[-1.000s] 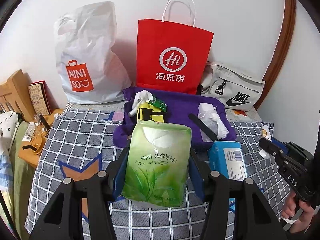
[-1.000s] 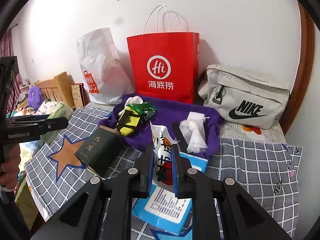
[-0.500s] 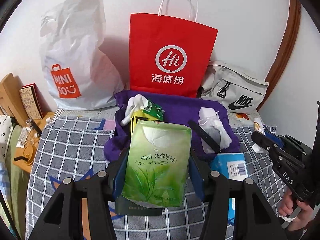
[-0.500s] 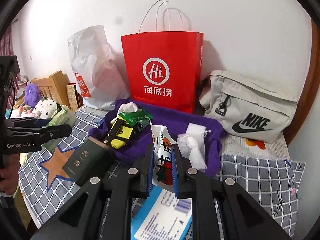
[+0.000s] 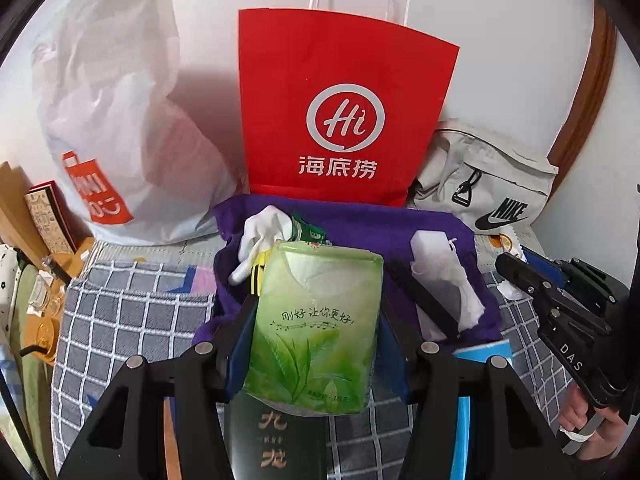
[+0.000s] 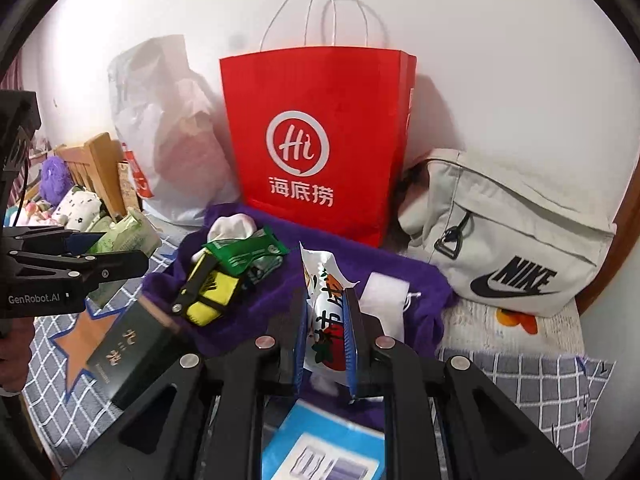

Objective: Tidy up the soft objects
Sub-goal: 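Lower the sachet onto the towel and open the right gripper while the left gripper releases the pack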

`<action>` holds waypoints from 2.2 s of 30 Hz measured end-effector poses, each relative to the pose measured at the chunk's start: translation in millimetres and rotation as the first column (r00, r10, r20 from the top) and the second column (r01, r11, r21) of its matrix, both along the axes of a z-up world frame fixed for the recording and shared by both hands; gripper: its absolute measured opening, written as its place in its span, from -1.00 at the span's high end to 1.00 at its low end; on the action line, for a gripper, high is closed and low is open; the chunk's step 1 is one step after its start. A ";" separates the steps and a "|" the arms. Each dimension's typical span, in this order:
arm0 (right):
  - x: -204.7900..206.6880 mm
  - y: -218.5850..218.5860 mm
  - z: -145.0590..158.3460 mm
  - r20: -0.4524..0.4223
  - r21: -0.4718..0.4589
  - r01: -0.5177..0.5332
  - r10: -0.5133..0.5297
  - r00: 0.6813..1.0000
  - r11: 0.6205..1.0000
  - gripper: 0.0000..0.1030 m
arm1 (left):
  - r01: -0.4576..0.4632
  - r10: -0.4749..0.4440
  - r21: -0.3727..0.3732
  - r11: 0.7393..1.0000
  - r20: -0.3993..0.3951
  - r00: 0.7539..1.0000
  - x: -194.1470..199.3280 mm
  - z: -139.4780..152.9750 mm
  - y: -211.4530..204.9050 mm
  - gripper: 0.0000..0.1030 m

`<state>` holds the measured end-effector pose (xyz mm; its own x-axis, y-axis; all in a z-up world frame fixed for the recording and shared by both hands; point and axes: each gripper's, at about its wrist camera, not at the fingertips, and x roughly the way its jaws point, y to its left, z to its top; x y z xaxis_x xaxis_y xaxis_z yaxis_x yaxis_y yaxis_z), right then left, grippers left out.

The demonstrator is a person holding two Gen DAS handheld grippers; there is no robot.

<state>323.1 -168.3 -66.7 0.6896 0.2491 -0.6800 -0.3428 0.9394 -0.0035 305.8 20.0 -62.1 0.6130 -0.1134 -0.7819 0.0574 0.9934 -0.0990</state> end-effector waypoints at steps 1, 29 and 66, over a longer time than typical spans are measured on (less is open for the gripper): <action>3.8 0.7 -1.2 -0.002 -0.001 -0.003 0.003 1.000 1.000 0.68 | 0.001 -0.001 0.000 1.000 -0.004 1.000 5.3 -2.4 -1.0 -0.03; 64.5 -8.5 -84.4 -0.201 -0.023 0.000 -0.005 0.980 1.000 0.67 | 0.017 -0.012 0.053 0.998 -0.090 0.996 71.2 -59.7 -21.1 -0.03; 60.4 -7.3 -77.5 -0.185 0.020 -0.053 0.056 0.981 0.998 -0.58 | 0.003 0.001 0.023 1.000 -0.140 0.990 71.5 -56.8 -15.7 -0.42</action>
<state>383.5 -175.6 -144.1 0.5370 0.2941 -0.7906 -0.3868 0.9188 0.0791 377.3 4.3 -118.9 0.4973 -0.0945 -0.8624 0.0457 0.9955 -0.0827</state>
